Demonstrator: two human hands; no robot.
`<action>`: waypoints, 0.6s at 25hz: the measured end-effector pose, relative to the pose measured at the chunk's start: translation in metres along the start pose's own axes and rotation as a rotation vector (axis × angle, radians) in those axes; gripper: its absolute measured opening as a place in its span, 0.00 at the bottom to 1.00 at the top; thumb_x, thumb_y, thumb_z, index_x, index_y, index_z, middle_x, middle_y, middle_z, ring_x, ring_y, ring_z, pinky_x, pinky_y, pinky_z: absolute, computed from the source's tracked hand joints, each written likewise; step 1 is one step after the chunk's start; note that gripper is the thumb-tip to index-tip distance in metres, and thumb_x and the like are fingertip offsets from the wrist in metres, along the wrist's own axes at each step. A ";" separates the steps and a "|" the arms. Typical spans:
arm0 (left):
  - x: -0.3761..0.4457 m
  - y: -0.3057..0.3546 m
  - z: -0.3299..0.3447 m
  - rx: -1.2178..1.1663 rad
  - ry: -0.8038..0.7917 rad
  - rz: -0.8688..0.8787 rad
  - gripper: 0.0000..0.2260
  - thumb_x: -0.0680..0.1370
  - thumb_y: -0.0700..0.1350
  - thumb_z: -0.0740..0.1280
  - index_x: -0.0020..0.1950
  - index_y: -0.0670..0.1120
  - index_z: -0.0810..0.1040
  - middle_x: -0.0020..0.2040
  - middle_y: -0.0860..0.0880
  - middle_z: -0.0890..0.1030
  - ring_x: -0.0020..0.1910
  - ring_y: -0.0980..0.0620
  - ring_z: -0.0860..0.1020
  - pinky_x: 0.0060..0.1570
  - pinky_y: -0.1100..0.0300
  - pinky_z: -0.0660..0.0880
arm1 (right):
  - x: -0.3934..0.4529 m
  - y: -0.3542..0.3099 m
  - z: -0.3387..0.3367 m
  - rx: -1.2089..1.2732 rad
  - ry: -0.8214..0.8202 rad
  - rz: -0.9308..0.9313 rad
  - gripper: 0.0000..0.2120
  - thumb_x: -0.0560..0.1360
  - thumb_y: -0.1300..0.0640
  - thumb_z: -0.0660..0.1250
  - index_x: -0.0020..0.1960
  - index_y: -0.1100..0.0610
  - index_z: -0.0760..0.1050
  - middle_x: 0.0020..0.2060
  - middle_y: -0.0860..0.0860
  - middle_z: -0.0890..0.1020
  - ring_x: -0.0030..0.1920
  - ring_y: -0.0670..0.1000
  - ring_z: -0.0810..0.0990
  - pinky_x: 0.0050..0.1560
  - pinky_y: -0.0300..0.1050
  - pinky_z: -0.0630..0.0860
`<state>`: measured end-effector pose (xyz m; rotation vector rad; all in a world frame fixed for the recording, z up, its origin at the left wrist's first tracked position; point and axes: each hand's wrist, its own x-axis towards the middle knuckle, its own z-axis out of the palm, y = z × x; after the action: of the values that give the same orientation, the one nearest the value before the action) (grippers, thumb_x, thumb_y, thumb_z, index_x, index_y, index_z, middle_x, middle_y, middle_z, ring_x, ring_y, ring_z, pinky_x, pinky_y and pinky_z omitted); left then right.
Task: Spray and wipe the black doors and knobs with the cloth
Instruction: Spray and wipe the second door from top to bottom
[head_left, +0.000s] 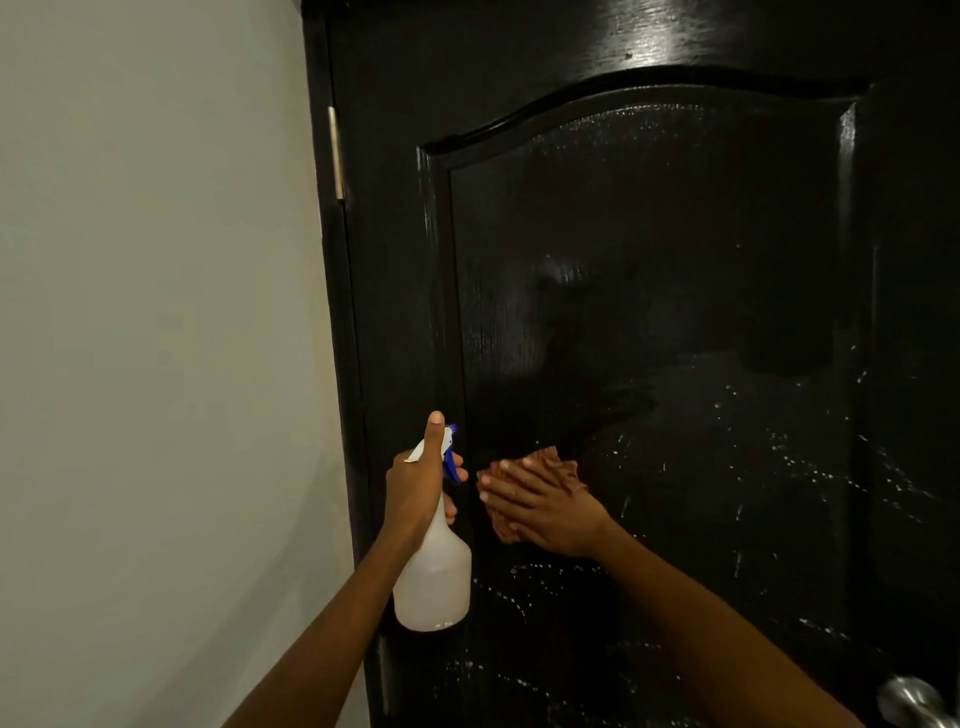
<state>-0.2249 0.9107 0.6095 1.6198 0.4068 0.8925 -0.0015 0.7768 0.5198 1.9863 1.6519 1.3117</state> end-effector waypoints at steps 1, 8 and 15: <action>-0.002 -0.003 0.002 0.010 -0.005 0.002 0.32 0.79 0.67 0.56 0.49 0.38 0.82 0.43 0.39 0.85 0.26 0.50 0.78 0.24 0.60 0.74 | -0.020 -0.005 0.007 -0.007 -0.015 -0.029 0.31 0.86 0.42 0.51 0.85 0.47 0.46 0.85 0.49 0.46 0.84 0.54 0.42 0.80 0.61 0.42; -0.003 0.004 0.041 0.023 -0.086 -0.024 0.33 0.79 0.68 0.56 0.49 0.38 0.81 0.43 0.39 0.85 0.25 0.50 0.76 0.24 0.60 0.74 | -0.043 0.072 -0.049 0.154 0.146 0.663 0.32 0.86 0.40 0.47 0.85 0.49 0.41 0.84 0.50 0.39 0.83 0.57 0.37 0.81 0.63 0.43; -0.008 0.020 0.060 -0.068 -0.163 -0.040 0.32 0.77 0.68 0.58 0.42 0.38 0.78 0.31 0.44 0.78 0.21 0.54 0.73 0.21 0.61 0.71 | -0.049 0.099 -0.057 0.256 0.296 1.092 0.33 0.86 0.40 0.45 0.85 0.52 0.40 0.84 0.51 0.38 0.83 0.57 0.37 0.81 0.57 0.35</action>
<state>-0.1901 0.8598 0.6241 1.6026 0.2909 0.7301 0.0229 0.6813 0.5954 3.1724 0.7555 1.8160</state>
